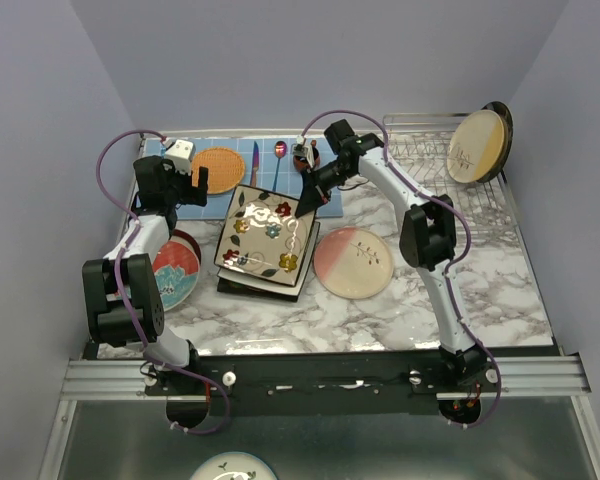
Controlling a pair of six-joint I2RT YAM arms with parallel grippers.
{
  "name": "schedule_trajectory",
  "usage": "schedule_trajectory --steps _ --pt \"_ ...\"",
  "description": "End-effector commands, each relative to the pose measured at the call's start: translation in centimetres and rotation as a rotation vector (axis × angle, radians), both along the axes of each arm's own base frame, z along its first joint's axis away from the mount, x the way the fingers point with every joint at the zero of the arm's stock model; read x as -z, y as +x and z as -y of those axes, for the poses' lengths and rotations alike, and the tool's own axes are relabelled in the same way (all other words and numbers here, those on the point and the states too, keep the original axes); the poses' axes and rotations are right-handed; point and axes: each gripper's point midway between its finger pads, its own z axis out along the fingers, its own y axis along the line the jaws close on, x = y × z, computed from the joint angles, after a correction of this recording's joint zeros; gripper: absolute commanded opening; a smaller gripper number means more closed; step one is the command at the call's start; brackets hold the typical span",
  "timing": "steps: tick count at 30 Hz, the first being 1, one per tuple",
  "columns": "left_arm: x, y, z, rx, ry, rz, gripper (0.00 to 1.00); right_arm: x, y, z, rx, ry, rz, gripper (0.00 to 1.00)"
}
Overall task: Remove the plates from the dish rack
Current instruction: Place the plate at the center of the board.
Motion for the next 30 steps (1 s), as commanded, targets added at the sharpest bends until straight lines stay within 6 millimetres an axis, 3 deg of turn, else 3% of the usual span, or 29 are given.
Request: schedule_trajectory --steps 1,18,30 --pt "-1.4 -0.1 -0.6 -0.016 0.025 0.032 0.98 -4.4 -2.6 -1.1 -0.088 0.182 -0.108 0.01" --pt "-1.5 -0.4 -0.5 -0.013 0.03 0.037 0.98 -4.5 -3.6 -1.1 -0.099 0.205 -0.2 0.01" --pt "-1.6 -0.7 -0.6 -0.008 0.042 0.042 0.98 -3.2 -3.9 -1.0 -0.091 0.184 -0.253 0.01"
